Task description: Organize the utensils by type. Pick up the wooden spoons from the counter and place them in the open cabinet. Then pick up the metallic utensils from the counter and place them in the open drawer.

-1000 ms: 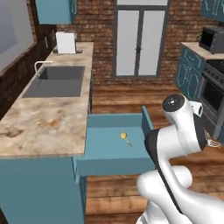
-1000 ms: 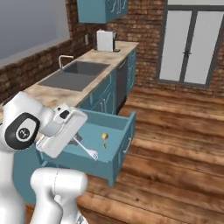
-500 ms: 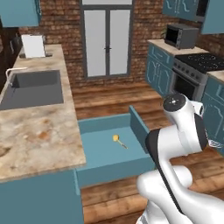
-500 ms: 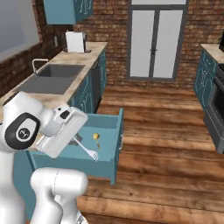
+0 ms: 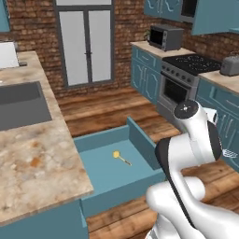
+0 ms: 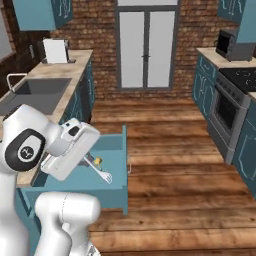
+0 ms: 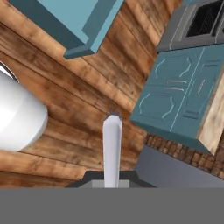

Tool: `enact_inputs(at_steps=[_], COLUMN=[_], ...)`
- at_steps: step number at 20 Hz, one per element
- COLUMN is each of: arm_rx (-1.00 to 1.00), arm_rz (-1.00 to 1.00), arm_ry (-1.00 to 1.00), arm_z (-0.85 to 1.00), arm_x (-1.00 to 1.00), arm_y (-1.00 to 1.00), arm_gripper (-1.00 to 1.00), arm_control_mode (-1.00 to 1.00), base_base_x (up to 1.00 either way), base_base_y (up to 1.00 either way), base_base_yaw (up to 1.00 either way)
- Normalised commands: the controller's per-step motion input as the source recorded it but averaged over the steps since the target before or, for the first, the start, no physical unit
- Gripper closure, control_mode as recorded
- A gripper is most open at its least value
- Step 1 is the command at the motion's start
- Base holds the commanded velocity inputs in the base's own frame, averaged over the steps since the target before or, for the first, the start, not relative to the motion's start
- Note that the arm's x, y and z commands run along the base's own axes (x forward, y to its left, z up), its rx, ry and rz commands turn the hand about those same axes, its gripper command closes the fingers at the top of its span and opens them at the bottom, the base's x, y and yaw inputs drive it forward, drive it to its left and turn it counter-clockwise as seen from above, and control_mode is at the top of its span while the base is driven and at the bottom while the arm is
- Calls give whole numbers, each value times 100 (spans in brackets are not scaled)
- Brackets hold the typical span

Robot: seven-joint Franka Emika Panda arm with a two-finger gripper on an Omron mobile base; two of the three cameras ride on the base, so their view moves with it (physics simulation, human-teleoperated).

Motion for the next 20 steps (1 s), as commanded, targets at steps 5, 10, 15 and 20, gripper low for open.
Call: enact_inputs(at_steps=[5, 10, 15, 20], arm_rx=[-2, -12, -16, -18], arm_rz=[-12, -11, 19, 59], arm_ry=[0, 8, 23, 17], arm_z=[1, 1, -1, -25], arm_x=[11, 13, 17, 14], arm_y=[17, 58, 32, 2], arm_gripper=[100, 100, 100, 100], arm_control_mode=[-100, -100, -100, -100], base_base_x=[18, 0, 0, 0], base_base_y=[24, 0, 0, 0], base_base_yaw=[-19, 0, 0, 0])
